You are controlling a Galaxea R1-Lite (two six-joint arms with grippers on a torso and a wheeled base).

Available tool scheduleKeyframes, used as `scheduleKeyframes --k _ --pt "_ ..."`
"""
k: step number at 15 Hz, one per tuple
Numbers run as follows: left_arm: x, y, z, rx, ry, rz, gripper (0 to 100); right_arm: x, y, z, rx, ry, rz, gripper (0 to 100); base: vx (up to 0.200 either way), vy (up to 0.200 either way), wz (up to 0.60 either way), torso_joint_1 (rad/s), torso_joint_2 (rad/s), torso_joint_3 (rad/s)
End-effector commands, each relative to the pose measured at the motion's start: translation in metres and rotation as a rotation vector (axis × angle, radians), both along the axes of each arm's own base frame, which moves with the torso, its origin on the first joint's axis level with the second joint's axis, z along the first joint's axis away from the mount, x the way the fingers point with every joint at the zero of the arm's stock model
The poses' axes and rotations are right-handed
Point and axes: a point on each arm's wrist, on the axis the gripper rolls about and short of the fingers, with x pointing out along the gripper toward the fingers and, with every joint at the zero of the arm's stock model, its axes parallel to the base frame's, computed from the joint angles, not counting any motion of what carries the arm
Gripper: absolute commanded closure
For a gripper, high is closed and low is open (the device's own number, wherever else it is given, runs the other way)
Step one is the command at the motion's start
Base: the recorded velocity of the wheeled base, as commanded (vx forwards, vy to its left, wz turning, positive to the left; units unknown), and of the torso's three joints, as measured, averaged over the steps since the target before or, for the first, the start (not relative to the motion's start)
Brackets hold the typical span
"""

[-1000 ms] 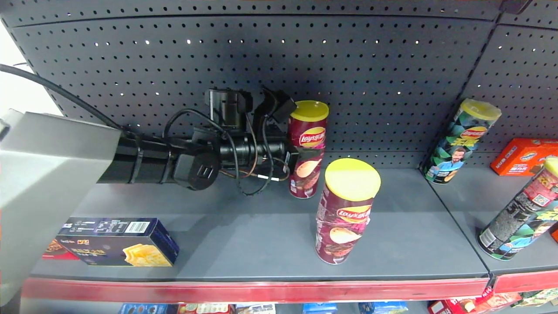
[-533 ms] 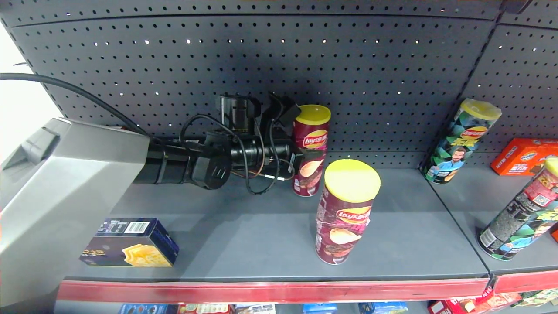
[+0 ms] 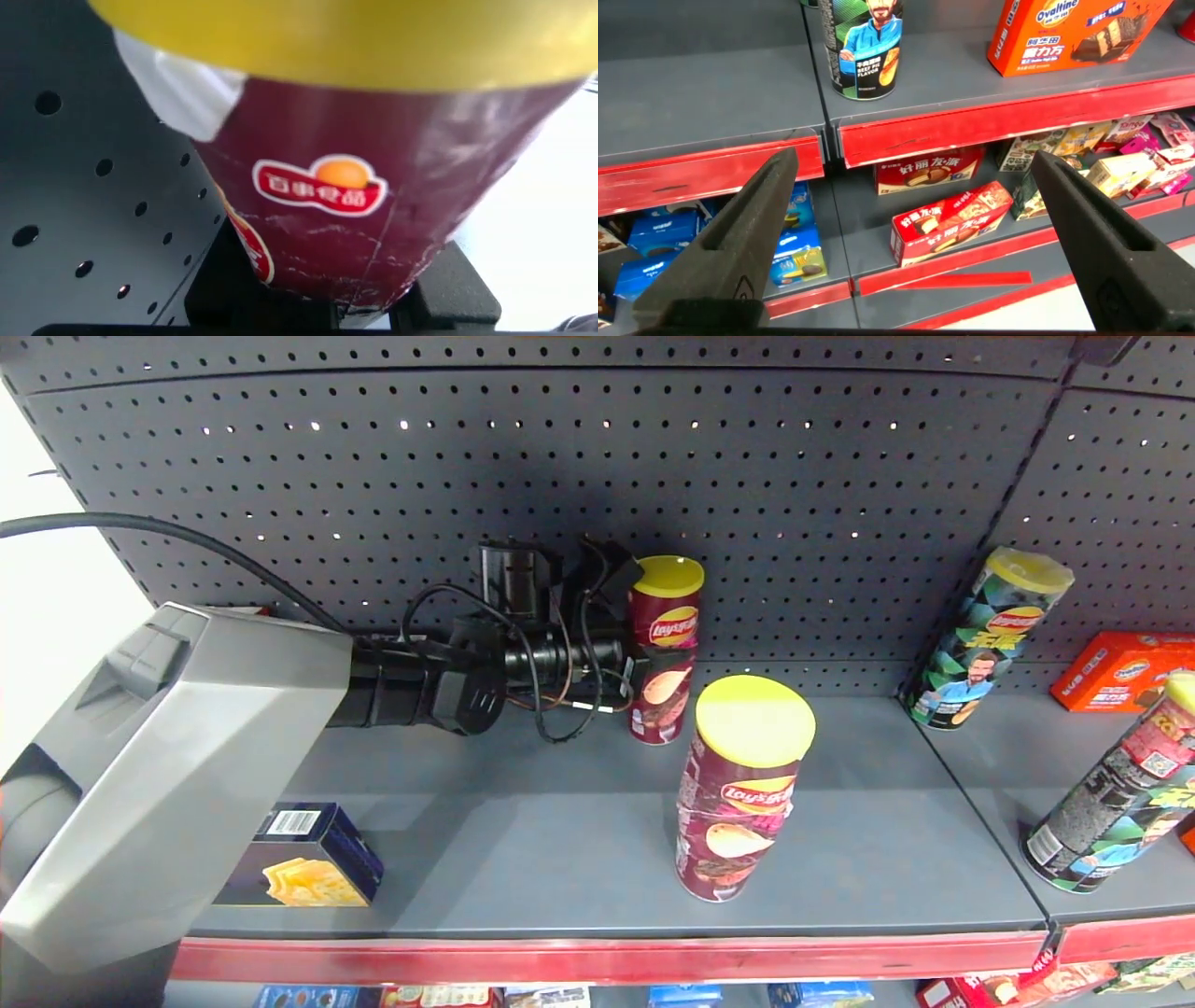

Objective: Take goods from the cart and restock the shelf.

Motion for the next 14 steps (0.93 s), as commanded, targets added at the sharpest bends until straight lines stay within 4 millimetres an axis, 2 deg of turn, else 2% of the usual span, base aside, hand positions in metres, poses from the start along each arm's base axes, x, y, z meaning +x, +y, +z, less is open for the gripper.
scheduleKeyframes --k 1,3,4,6,10,12,14 --pt "0.002 0.001 -0.003 0.003 0.005 0.005 100 0.0 0.0 0.0 0.0 0.002 -0.001 0 0.0 0.0 0.0 0.0 0.0 0.0" --pt "0.002 0.001 -0.003 0.012 -0.007 0.003 100 0.0 0.0 0.0 0.0 0.002 0.001 0 0.0 0.0 0.0 0.0 0.0 0.0" --pt "0.001 0.001 -0.004 0.018 -0.009 0.007 0 0.0 0.0 0.0 0.0 0.002 -0.001 0 0.0 0.0 0.0 0.0 0.0 0.0" --pt "-0.001 0.002 -0.007 0.032 0.007 0.038 0 0.0 0.0 0.0 0.0 0.001 0.001 0 0.0 0.0 0.0 0.0 0.0 0.0" --pt "-0.022 0.013 0.011 0.04 0.013 0.064 0 0.0 0.0 0.0 0.0 0.001 0.001 0 0.0 0.0 0.0 0.0 0.0 0.0" --pt "-0.044 0.025 0.02 0.089 -0.007 0.13 0 0.0 0.0 0.0 0.0 0.002 -0.001 0 0.0 0.0 0.0 0.0 0.0 0.0" --pt "-0.057 0.027 0.023 0.135 -0.037 0.212 0 0.0 0.0 0.0 0.0 0.001 0.001 0 0.0 0.0 0.0 0.0 0.0 0.0"
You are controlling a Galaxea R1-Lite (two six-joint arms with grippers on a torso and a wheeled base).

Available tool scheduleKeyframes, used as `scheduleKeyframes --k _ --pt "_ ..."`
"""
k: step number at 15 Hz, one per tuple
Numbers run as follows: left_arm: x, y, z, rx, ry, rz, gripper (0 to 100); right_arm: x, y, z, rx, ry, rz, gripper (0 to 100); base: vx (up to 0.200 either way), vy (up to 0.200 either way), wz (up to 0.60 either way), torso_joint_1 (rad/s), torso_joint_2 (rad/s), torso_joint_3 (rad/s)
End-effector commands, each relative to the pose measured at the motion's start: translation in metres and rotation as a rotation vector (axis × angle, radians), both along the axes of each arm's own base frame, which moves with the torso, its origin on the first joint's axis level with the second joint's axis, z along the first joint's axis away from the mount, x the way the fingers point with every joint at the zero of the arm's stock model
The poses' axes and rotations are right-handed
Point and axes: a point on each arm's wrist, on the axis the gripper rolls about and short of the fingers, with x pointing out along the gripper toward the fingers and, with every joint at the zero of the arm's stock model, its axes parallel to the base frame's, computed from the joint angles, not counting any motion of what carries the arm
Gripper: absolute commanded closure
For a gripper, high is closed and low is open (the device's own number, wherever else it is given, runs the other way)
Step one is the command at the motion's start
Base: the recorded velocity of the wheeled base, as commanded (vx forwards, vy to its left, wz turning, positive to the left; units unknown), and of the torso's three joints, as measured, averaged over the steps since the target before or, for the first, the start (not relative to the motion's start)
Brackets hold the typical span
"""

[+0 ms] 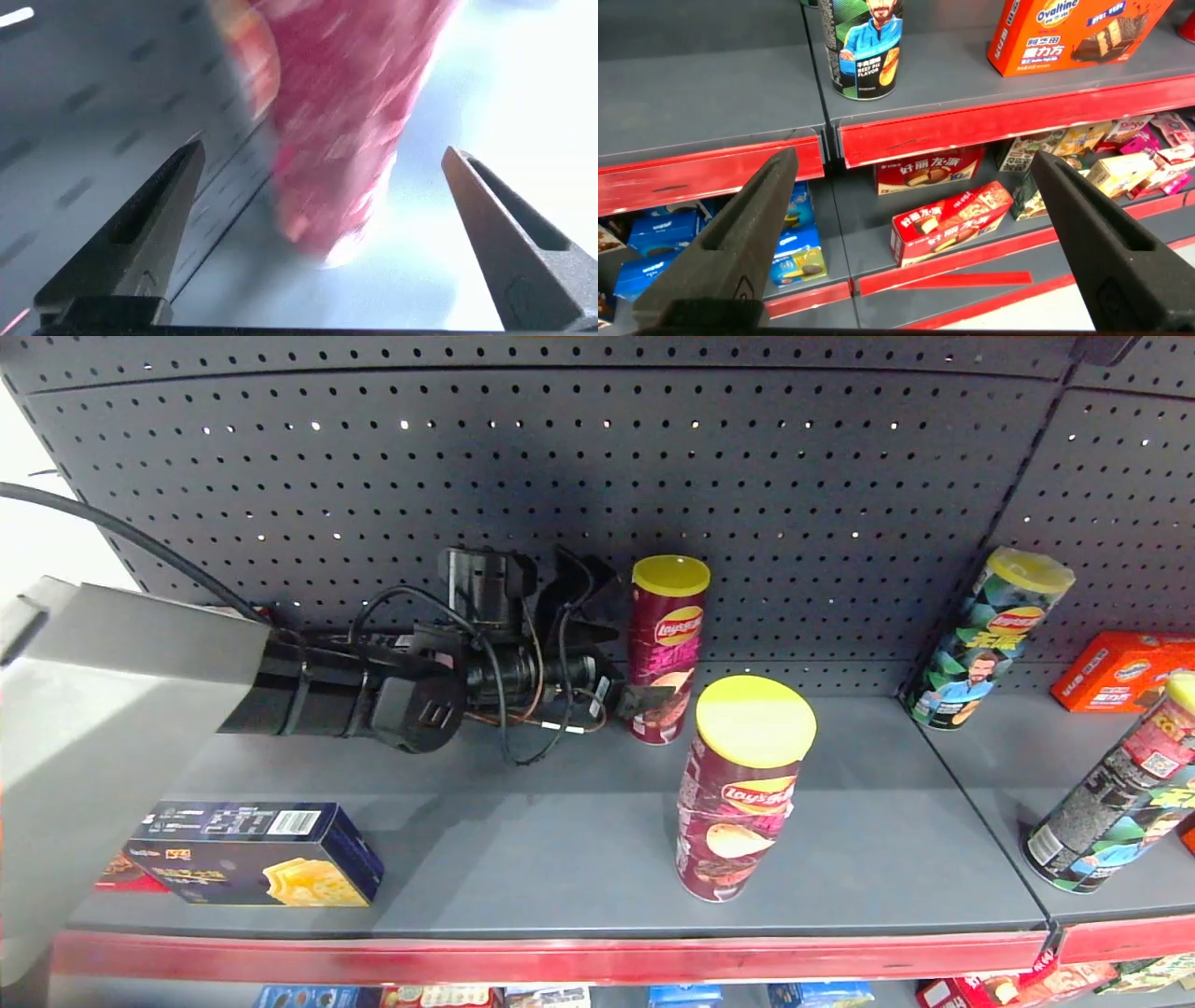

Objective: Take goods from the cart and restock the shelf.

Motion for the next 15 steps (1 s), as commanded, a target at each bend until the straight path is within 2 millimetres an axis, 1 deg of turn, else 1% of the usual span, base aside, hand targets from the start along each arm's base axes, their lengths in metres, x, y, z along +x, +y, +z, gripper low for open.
scheduleKeyframes --k 1,3,7,10,15 --pt "-0.0224 0.0062 0.019 0.014 -0.043 0.044 0 0.0002 0.0 -0.0002 0.0 0.002 0.001 0 0.0 0.0 0.0 0.0 0.0 0.0" --pt "-0.0255 0.0088 0.0191 0.021 -0.044 0.06 0 0.0002 0.0 -0.0002 0.0 0.002 0.001 0 0.0 0.0 0.0 0.0 0.0 0.0" --pt "-0.0238 0.0098 0.0206 0.026 -0.052 0.107 0 0.0 0.0 0.0002 0.0 0.001 0.001 0 0.0 0.0 0.0 0.0 0.0 0.0" --pt "-0.0215 0.011 0.0195 0.037 -0.053 0.174 0 0.0 0.0 0.0002 0.0 0.001 -0.001 0 0.0 0.0 0.0 0.0 0.0 0.0" --pt "-0.019 0.0128 0.0169 0.044 -0.047 0.215 0 0.0 0.0 0.0002 0.0 0.001 0.001 0 0.0 0.0 0.0 0.0 0.0 0.0"
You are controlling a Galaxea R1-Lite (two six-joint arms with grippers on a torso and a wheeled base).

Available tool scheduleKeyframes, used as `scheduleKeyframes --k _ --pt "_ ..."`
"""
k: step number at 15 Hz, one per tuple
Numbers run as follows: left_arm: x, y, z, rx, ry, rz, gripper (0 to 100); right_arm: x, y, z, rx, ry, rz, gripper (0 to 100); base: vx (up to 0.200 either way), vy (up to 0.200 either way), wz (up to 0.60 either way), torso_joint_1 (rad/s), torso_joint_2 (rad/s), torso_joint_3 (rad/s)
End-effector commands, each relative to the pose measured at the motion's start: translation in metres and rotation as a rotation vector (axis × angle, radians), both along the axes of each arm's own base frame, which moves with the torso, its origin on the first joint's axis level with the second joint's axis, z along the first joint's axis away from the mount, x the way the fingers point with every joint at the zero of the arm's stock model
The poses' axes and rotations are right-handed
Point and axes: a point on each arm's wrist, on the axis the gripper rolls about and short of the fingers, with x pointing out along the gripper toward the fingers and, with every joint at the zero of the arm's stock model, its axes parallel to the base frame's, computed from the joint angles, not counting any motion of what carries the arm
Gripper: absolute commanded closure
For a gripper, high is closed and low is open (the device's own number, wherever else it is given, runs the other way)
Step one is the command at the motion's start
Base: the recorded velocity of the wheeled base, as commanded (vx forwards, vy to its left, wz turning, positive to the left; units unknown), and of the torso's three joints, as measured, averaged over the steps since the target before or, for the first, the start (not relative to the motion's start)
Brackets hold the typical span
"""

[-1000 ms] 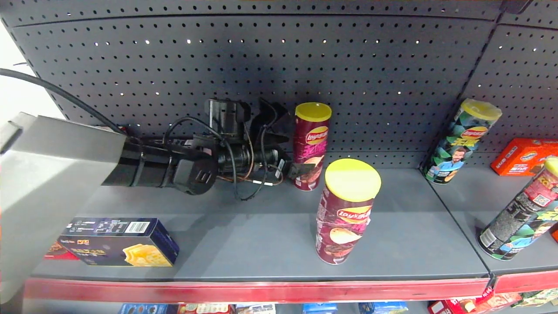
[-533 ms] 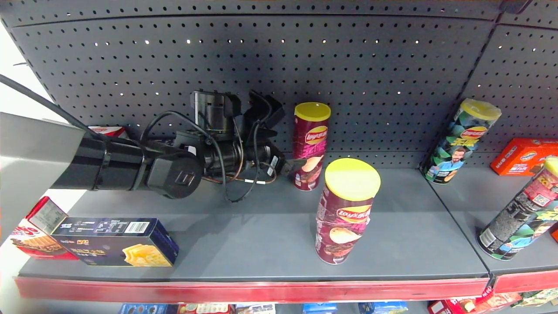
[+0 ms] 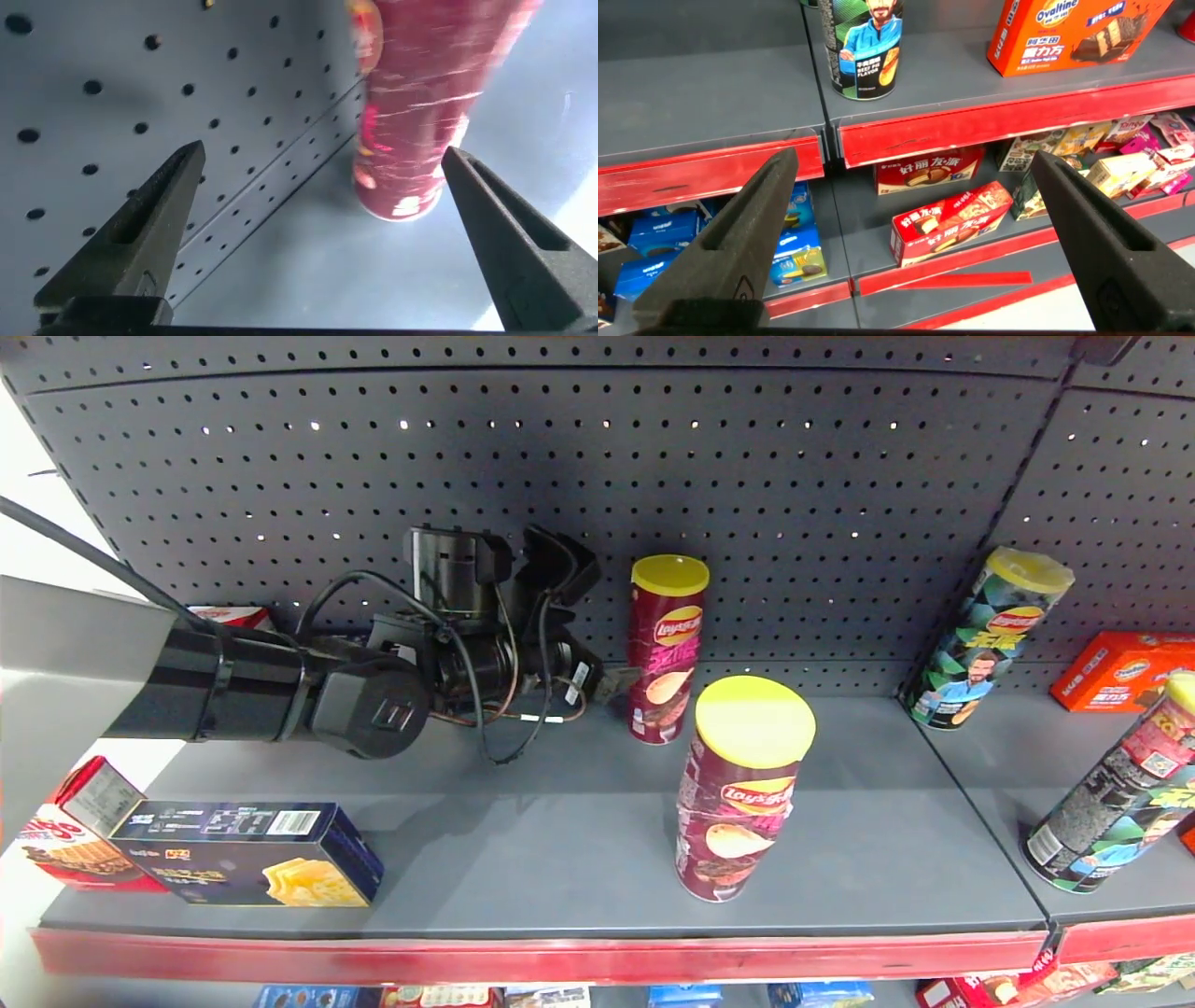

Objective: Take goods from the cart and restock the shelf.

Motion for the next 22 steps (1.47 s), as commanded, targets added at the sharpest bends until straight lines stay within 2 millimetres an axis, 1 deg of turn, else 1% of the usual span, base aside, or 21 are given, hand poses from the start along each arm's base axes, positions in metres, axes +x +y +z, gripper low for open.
scheduleKeyframes --k 1,5,8,10,13,17,20,22 --pt "0.001 0.001 -0.001 -0.001 0.004 0.007 0 0.0 0.0 0.0 0.0 0.002 -0.001 0 0.0 0.0 0.0 0.0 0.0 0.0" --pt "0.004 0.001 -0.006 -0.015 0.027 0.052 0 0.0 0.0 0.0 0.0 0.002 0.001 0 0.0 0.0 0.0 0.0 0.0 0.0" --pt "0.005 0.001 -0.005 -0.013 0.024 0.064 0 0.0 0.0 0.0 0.0 0.002 0.001 0 0.0 0.0 0.0 0.0 0.0 0.0" --pt "0.008 0.001 -0.003 -0.026 0.019 0.088 0 0.0 0.0 0.0 0.0 0.002 0.001 0 0.0 0.0 0.0 0.0 0.0 0.0" --pt "0.012 -0.001 -0.006 -0.033 0.025 0.123 0 0.0 0.0 0.0 0.0 0.002 -0.001 0 0.0 0.0 0.0 0.0 0.0 0.0" --pt "0.011 0.003 -0.012 -0.018 0.04 0.153 0 0.0 0.0 0.0 0.0 0.002 0.001 0 0.0 0.0 0.0 0.0 0.0 0.0" --pt "0.014 0.009 -0.013 -0.013 0.041 0.18 0 0.0 0.0 0.0 0.0 0.001 0.001 0 0.0 0.0 0.0 0.0 0.0 0.0" --pt "0.017 0.008 -0.015 -0.005 0.039 0.194 0 0.0 0.0 0.0 0.0 0.001 -0.001 0 0.0 0.0 0.0 0.0 0.0 0.0"
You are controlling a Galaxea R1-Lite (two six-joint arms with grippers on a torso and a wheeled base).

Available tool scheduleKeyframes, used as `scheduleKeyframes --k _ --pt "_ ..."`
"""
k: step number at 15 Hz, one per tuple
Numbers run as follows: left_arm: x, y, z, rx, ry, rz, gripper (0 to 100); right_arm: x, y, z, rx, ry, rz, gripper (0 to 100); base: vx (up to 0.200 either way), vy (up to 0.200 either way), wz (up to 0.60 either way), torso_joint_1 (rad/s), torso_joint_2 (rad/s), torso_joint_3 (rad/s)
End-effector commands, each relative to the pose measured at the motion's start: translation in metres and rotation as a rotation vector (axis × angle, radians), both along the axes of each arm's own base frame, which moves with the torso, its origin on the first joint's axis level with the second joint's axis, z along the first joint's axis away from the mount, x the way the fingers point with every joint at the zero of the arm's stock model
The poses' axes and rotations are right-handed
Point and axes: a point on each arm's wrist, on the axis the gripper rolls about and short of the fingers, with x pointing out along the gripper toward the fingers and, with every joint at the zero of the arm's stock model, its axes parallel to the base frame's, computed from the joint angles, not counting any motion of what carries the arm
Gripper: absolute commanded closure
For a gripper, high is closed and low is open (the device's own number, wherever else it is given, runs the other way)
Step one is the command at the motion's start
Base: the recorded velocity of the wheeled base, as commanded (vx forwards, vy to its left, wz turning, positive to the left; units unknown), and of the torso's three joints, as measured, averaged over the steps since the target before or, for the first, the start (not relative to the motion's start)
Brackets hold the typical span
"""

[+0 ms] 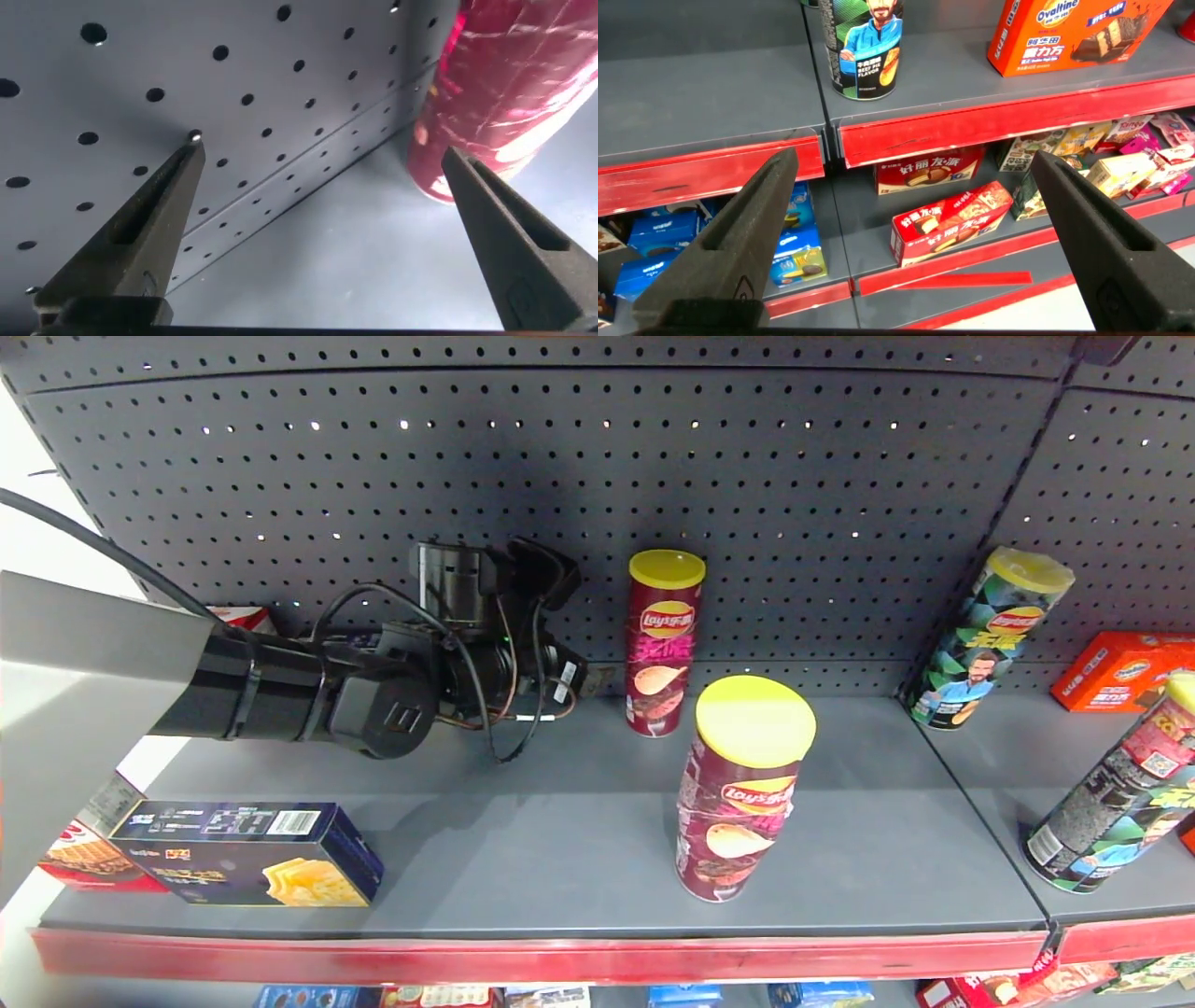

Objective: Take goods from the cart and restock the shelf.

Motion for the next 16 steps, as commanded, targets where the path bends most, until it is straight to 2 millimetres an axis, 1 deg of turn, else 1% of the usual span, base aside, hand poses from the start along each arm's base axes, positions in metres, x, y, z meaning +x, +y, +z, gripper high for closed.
scheduleKeyframes --k 1,5,8,10,16 --pt "0.004 -0.002 -0.005 0.004 0.005 0.002 0 0.0 0.0 0.0 0.0 0.002 0.001 0 0.0 0.0 0.0 0.0 0.0 0.0" --pt "0.008 -0.009 -0.007 0.004 0.0 -0.006 0 0.0 0.0 0.0 0.0 0.002 -0.001 0 0.0 0.0 0.0 0.0 0.0 0.0" --pt "0.008 -0.011 -0.009 0.006 0.003 -0.01 0 0.0 0.0 0.0 0.0 0.002 0.001 0 0.0 0.0 0.0 0.0 0.0 0.0" --pt "0.009 -0.017 -0.01 0.006 0.003 -0.021 0 0.0 0.0 0.0 0.0 0.001 0.001 0 0.0 0.0 0.0 0.0 0.0 0.0" --pt "0.008 -0.019 -0.011 0.004 0.008 -0.023 0 0.0 0.0 0.0 0.0 0.002 -0.001 0 0.0 0.0 0.0 0.0 0.0 0.0"
